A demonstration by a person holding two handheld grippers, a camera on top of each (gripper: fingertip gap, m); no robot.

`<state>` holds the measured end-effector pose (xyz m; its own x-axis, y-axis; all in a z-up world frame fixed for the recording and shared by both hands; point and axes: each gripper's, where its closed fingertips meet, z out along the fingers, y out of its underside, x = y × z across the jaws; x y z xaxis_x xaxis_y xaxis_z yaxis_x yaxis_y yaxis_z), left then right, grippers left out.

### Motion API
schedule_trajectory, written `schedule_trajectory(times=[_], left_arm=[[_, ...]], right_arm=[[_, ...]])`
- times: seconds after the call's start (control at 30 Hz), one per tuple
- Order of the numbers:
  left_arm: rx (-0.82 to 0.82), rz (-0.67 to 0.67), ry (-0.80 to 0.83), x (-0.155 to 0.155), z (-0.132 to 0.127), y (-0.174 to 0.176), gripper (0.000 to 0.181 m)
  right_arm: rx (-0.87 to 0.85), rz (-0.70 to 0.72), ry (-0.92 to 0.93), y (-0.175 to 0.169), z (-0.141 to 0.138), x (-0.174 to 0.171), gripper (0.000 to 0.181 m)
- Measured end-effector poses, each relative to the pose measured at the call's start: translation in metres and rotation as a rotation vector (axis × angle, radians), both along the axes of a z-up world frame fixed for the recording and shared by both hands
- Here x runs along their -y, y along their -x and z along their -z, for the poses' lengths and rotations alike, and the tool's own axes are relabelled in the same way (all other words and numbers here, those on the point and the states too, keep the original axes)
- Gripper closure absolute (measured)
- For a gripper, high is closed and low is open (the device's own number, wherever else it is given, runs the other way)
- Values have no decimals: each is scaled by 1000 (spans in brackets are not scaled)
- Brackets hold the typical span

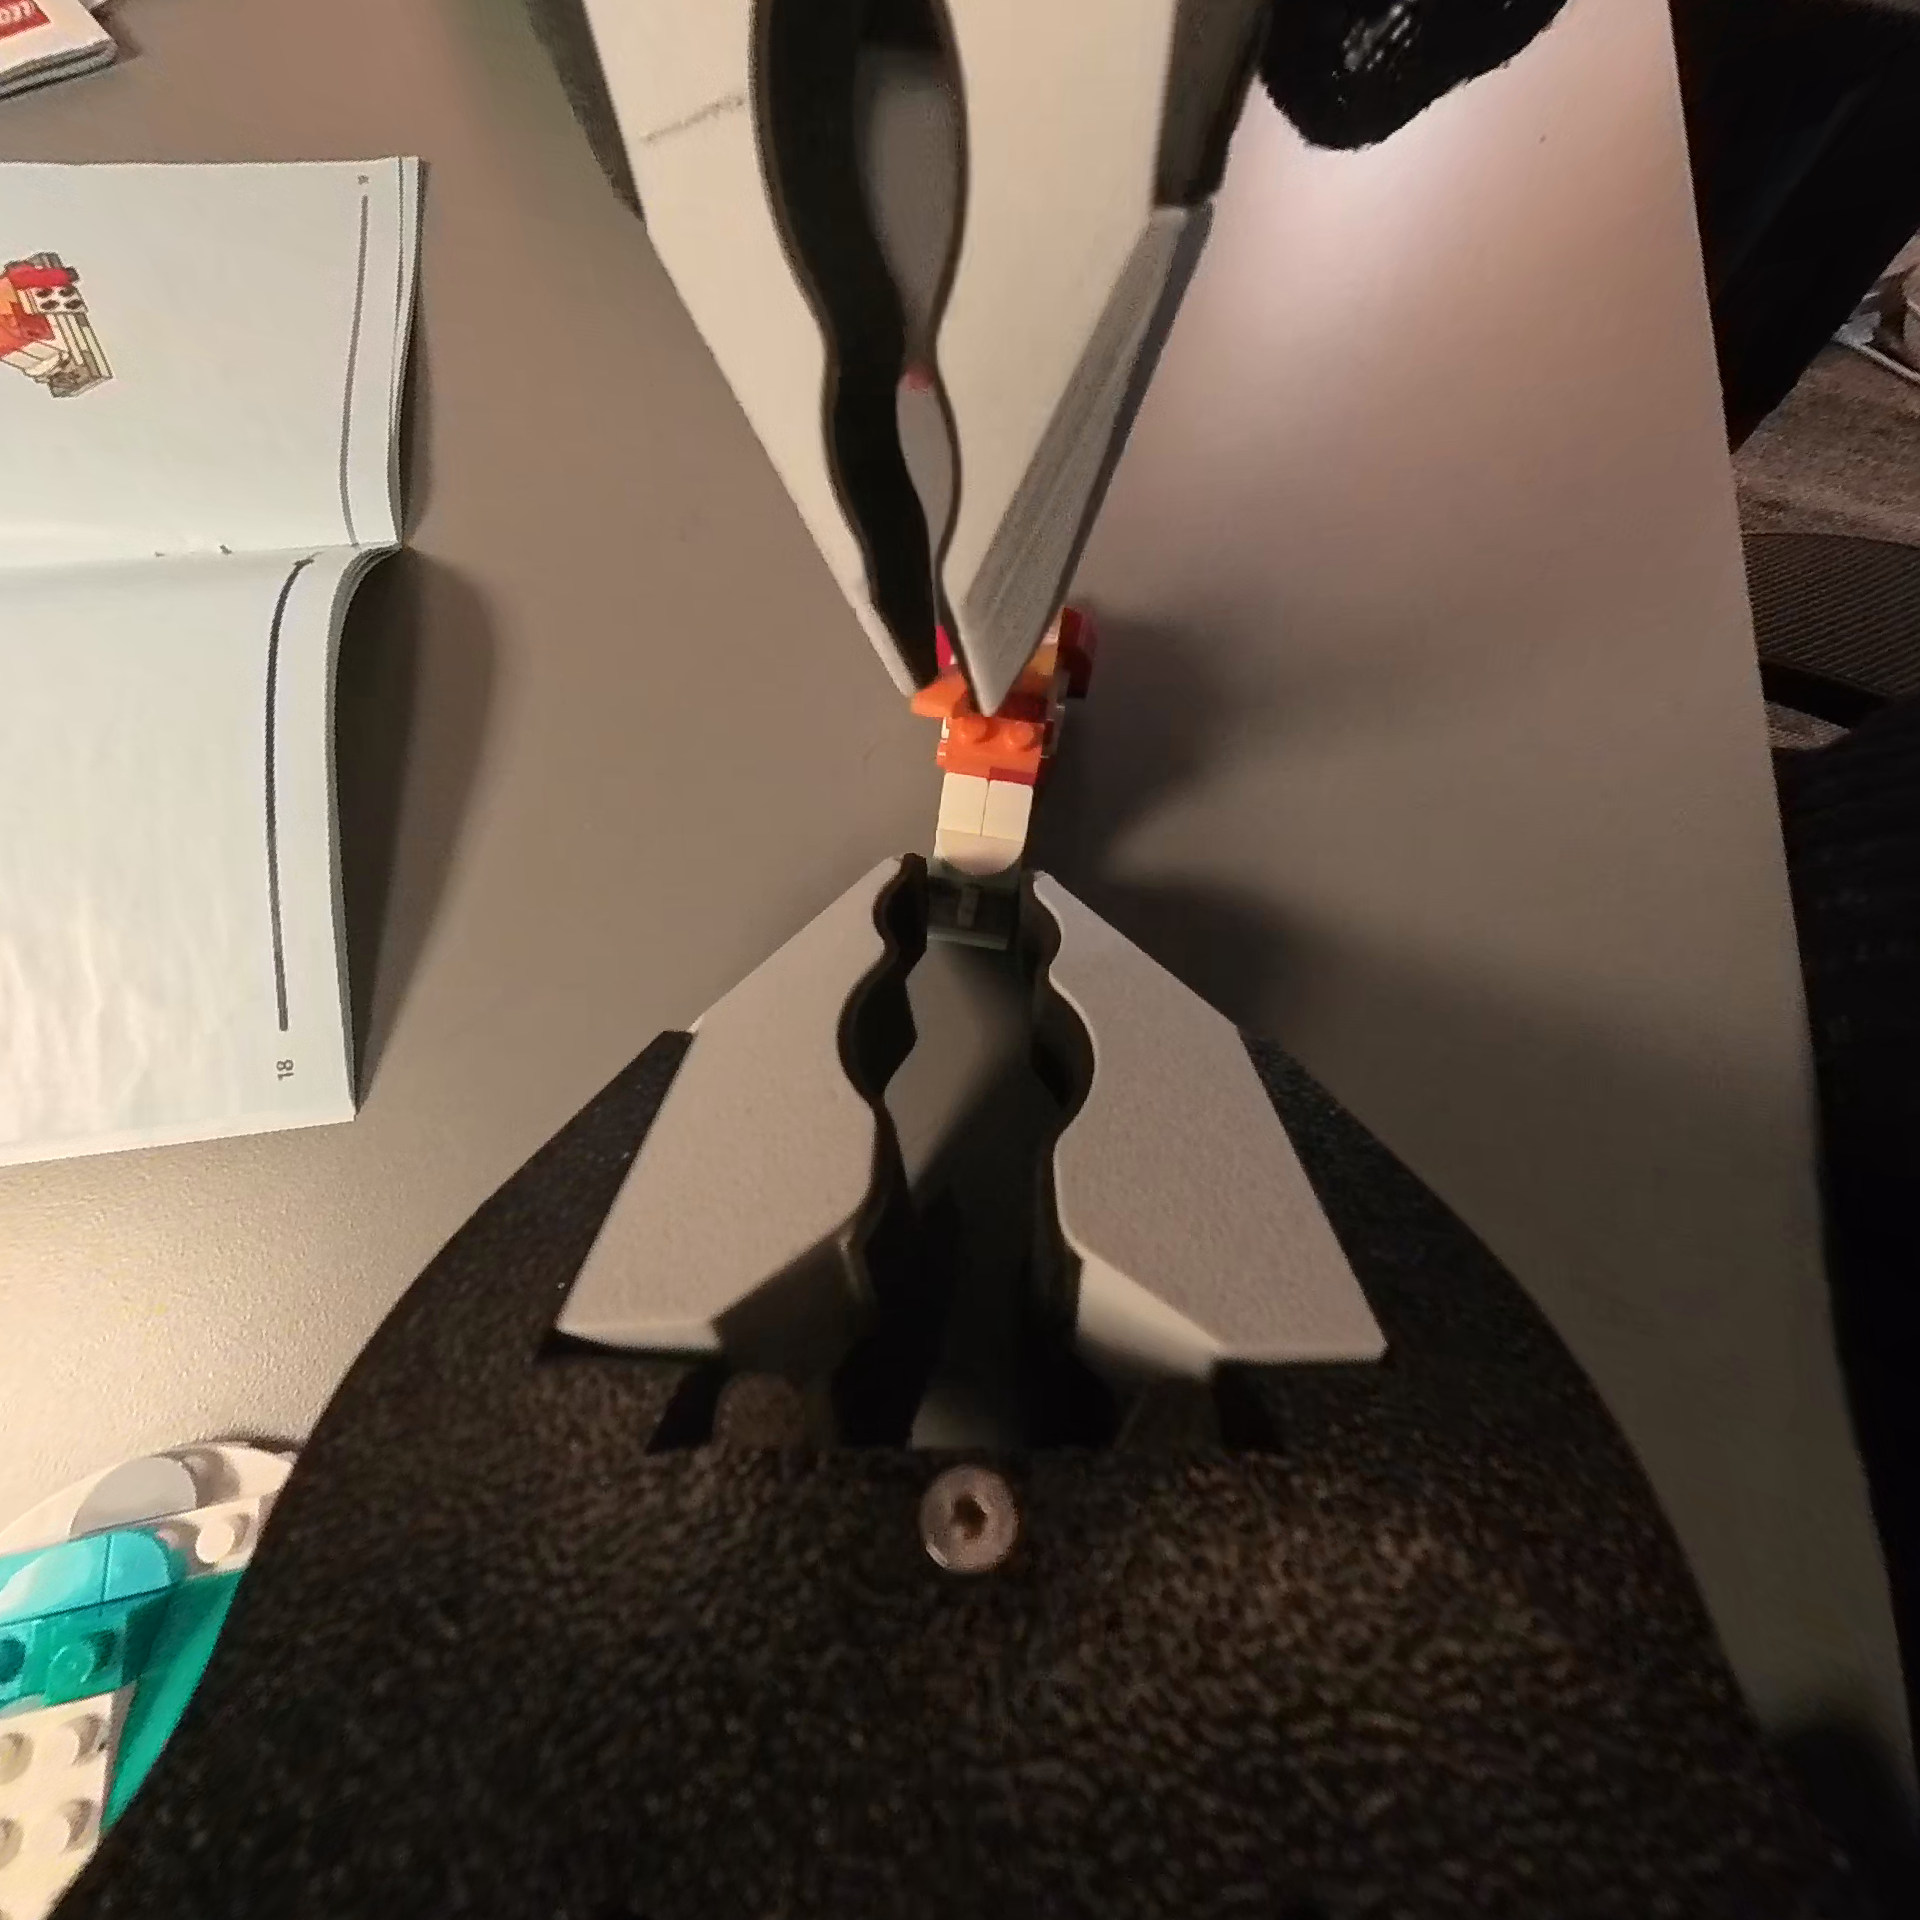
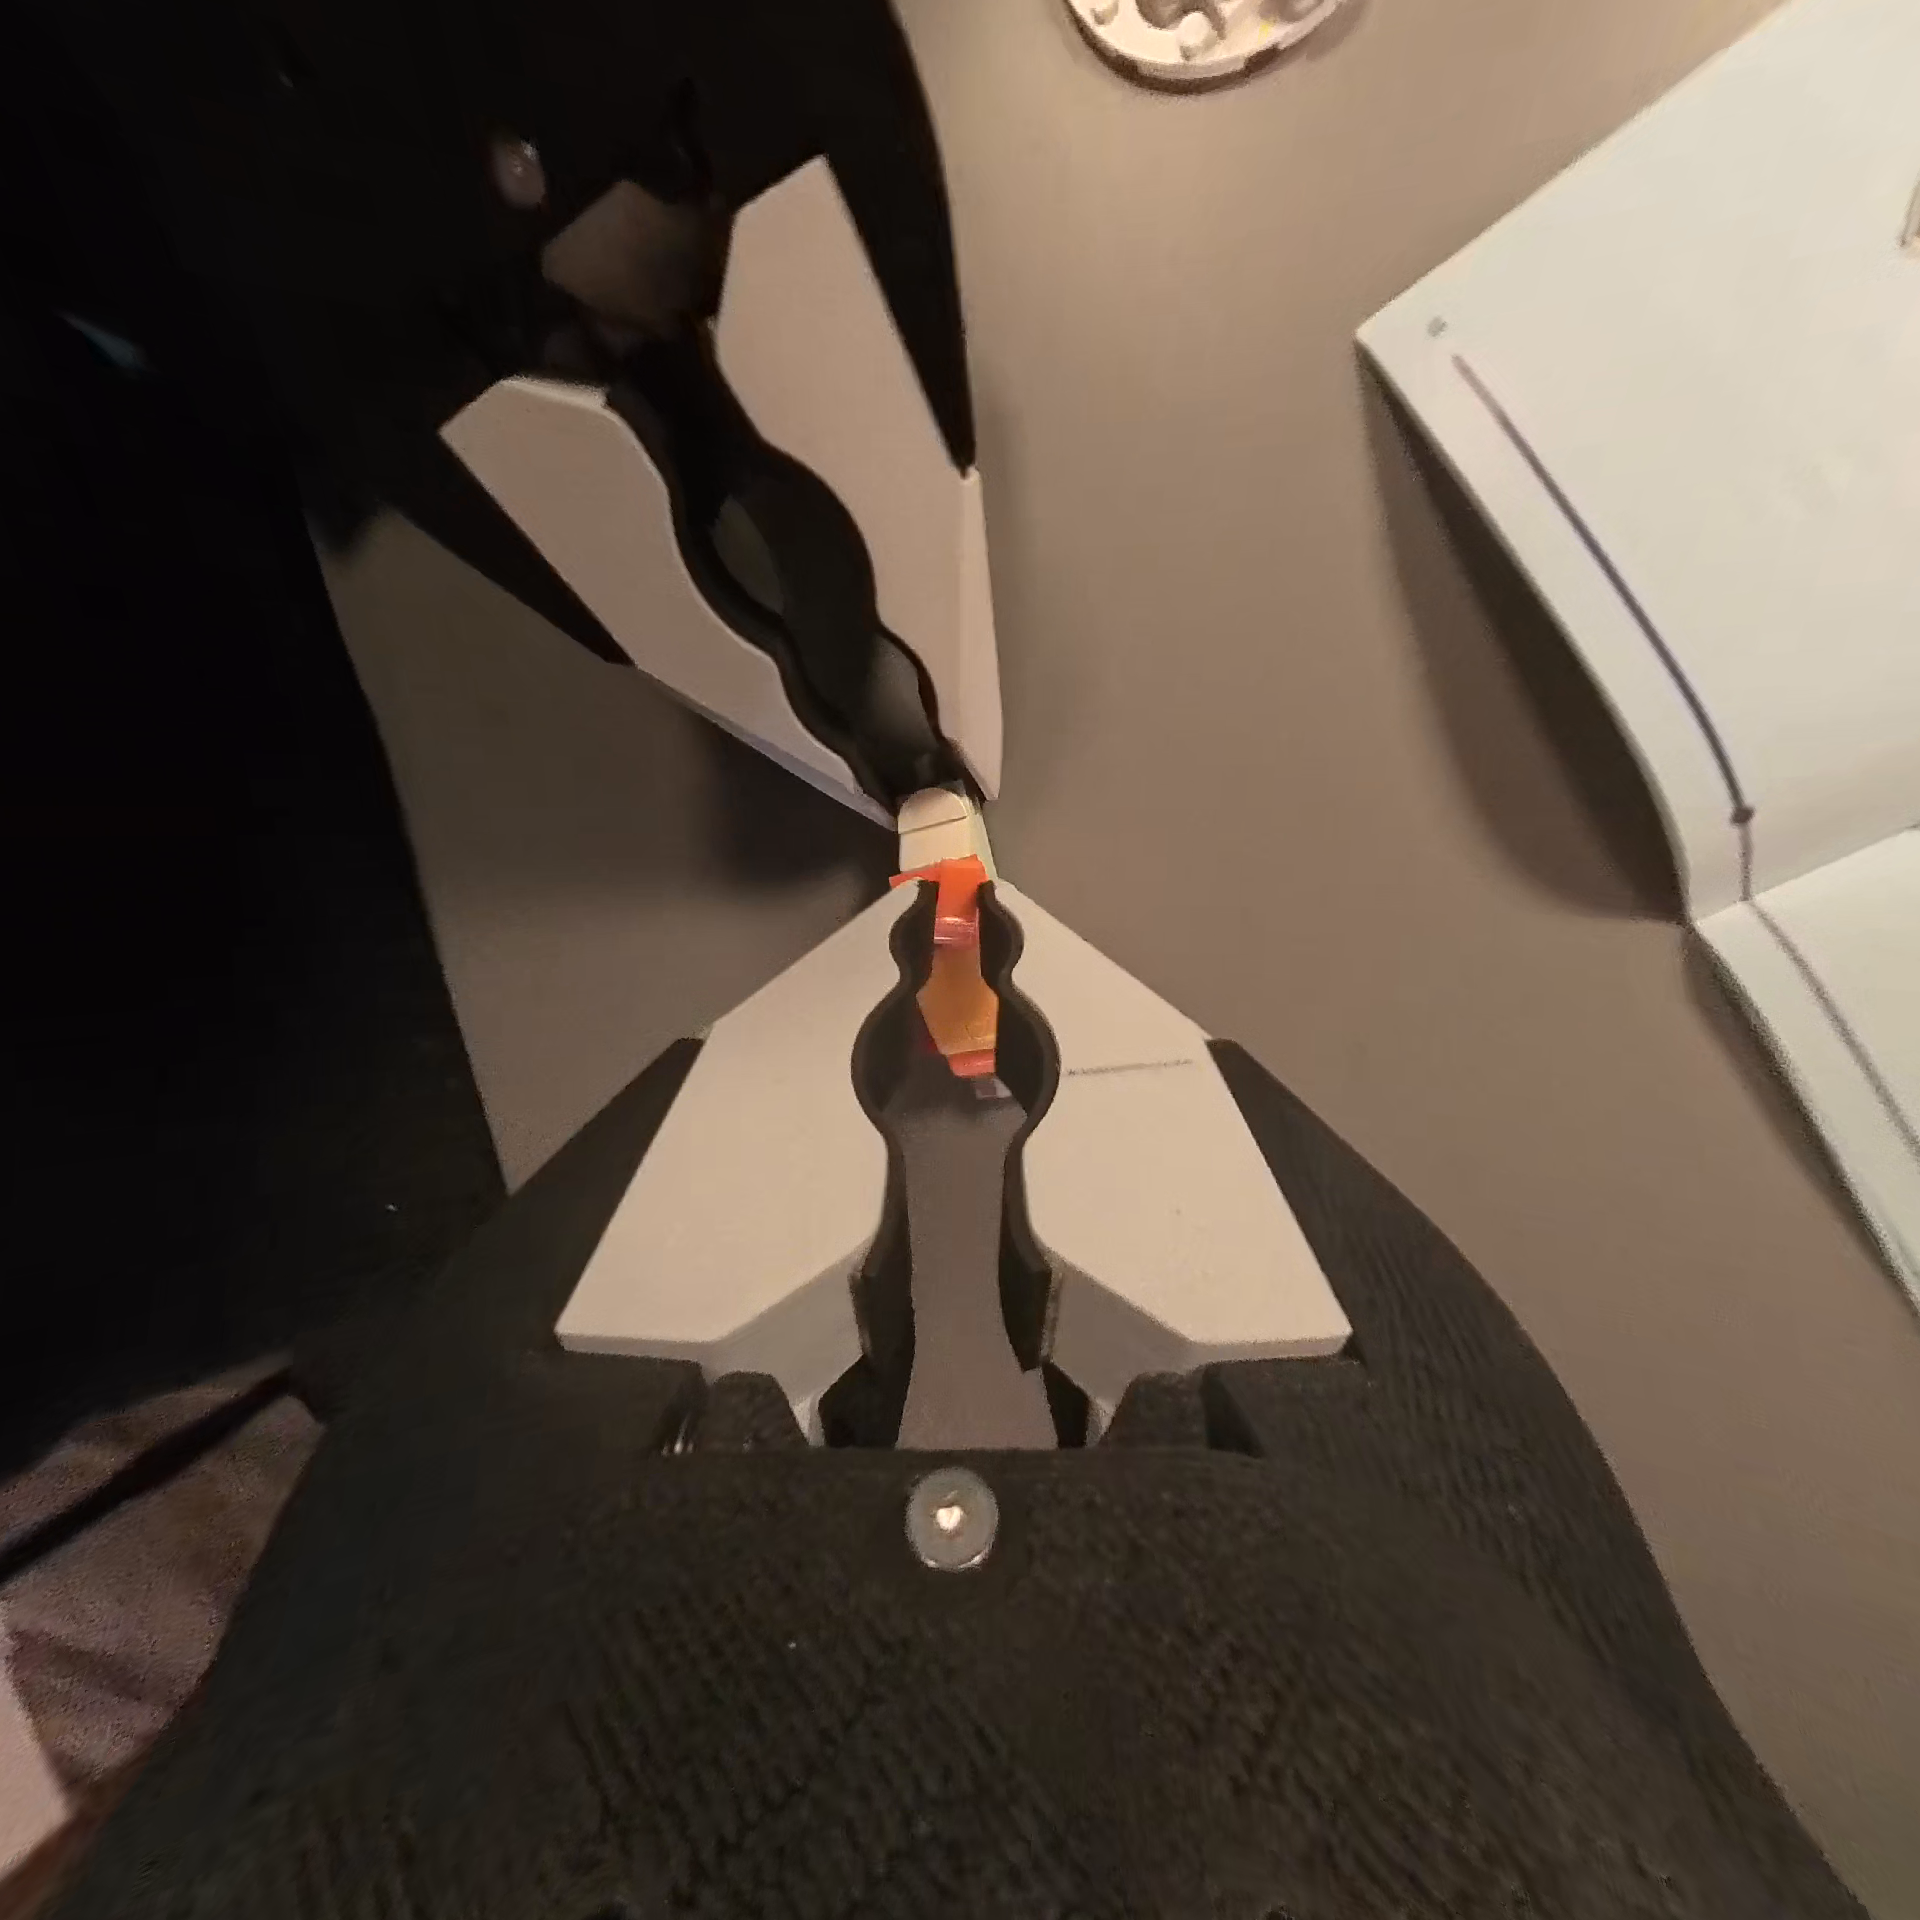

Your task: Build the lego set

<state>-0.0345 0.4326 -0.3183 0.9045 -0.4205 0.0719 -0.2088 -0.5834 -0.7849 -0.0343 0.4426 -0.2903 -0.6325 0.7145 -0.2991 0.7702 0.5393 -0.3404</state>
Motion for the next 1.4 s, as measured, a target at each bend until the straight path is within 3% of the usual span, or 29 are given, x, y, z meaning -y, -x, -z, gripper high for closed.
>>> schedule_trajectory(times=[0.03,0.33,0.9,1.1,1.37,1.4], left_arm=[[-2,1,-1,0,0,0,167],[-19,8,-6,0,0,0,167],[-21,2,-7,0,0,0,167],[-59,-41,-40,-5,-2,6,131],[-44,69,-19,-9,1,-11,145],[-40,69,-18,-9,0,-11,156]], right_arm=[[-9,-31,-27,-1,0,0,175],[-52,-213,-229,-2,4,1,175],[-49,-233,-252,-6,6,1,174],[-62,-220,-248,-5,7,0,175],[-62,-211,-221,-6,6,3,175],[-62,-211,-220,-6,6,3,175]])
